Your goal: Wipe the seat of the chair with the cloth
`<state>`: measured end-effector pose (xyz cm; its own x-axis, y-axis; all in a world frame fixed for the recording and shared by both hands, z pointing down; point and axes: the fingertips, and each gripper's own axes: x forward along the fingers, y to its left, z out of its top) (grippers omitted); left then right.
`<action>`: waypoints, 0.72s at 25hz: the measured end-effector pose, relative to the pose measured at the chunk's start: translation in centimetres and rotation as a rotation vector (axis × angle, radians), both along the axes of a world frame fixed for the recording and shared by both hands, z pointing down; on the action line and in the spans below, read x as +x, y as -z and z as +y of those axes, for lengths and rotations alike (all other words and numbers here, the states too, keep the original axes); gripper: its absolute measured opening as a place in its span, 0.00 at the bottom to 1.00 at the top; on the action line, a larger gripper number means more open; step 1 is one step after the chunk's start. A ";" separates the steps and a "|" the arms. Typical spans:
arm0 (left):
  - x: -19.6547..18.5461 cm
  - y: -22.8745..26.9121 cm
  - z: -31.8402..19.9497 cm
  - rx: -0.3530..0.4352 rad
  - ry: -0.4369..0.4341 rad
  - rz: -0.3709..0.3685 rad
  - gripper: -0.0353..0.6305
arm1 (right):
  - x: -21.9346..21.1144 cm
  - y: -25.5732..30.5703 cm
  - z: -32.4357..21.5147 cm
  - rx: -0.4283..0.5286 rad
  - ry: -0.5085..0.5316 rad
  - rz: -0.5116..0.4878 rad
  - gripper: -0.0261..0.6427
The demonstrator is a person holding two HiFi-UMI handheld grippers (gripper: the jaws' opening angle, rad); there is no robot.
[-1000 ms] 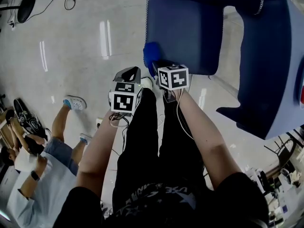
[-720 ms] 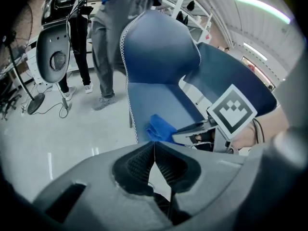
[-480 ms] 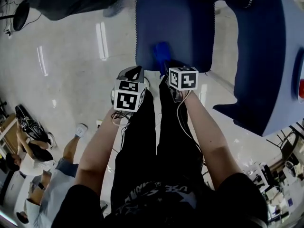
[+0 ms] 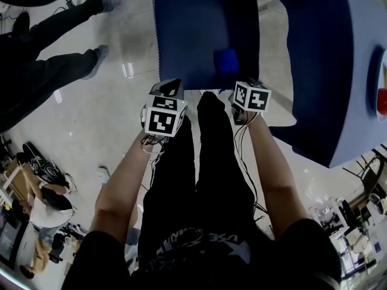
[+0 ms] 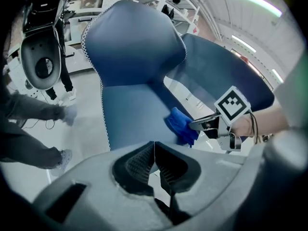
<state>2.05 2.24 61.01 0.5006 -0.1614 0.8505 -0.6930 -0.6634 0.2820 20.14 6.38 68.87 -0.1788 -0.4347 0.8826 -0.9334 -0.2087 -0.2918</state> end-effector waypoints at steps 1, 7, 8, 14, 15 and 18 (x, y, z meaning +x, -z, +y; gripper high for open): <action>0.4 0.1 0.2 -0.001 -0.010 0.001 0.09 | 1.0 0.1 0.4 -0.004 -0.020 0.014 0.12; 2.0 1.5 1.2 0.000 -0.060 0.003 0.09 | 5.5 0.6 3.0 -0.036 -0.111 0.090 0.12; 2.2 1.7 1.4 0.000 -0.061 0.004 0.09 | 6.1 0.7 3.5 -0.043 -0.125 0.100 0.12; 2.7 2.8 1.5 0.008 -0.050 0.016 0.09 | 8.9 1.0 5.1 -0.077 -0.179 0.155 0.12; 2.6 2.8 1.5 0.009 -0.046 0.017 0.09 | 9.2 0.9 5.2 -0.083 -0.182 0.163 0.12; 1.9 3.5 1.4 0.011 -0.027 0.023 0.09 | 9.4 1.3 5.2 -0.094 -0.180 0.184 0.12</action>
